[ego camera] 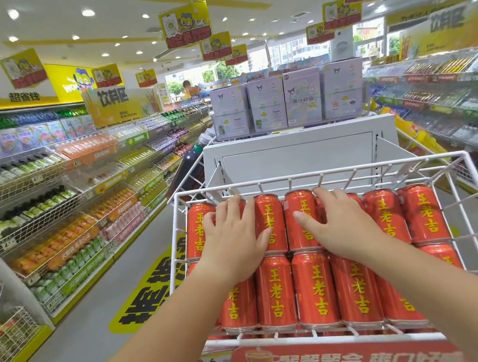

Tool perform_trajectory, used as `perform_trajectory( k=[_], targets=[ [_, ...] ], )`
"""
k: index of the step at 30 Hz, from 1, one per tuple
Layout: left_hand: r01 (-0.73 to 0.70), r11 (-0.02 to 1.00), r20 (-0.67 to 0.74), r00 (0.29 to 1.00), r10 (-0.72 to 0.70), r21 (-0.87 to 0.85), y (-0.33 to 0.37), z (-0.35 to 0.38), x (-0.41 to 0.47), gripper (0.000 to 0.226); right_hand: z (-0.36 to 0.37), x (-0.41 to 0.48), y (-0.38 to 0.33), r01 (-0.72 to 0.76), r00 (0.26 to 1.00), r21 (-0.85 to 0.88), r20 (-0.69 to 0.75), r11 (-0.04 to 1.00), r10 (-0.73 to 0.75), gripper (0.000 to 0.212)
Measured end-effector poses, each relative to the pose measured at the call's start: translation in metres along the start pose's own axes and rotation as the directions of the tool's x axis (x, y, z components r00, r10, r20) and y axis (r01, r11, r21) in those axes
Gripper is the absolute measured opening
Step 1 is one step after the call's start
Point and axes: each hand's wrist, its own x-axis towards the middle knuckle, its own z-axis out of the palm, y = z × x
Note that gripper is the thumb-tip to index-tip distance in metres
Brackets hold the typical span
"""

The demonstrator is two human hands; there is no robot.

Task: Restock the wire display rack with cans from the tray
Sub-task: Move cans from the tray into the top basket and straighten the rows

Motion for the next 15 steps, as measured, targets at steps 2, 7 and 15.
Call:
perform_trajectory(
  k=[2, 7, 15],
  targets=[
    [-0.027, 0.999, 0.023, 0.999, 0.027, 0.029, -0.006, -0.004, -0.011, 0.075, -0.005, -0.013, -0.004, 0.042, 0.999, -0.139, -0.017, 0.989, -0.045, 0.078],
    [-0.092, 0.995, 0.107, 0.990, 0.086, 0.045, -0.021, -0.012, -0.041, 0.083, -0.004, -0.051, -0.018, 0.129, 0.989, -0.361, -0.021, 0.924, -0.146, 0.082],
    [-0.176, 0.984, 0.143, 0.974, 0.175, -0.005, -0.054, -0.022, -0.106, 0.083, 0.018, -0.122, -0.057, 0.132, 0.991, -0.470, 0.047, 0.872, -0.125, 0.089]
  ],
)
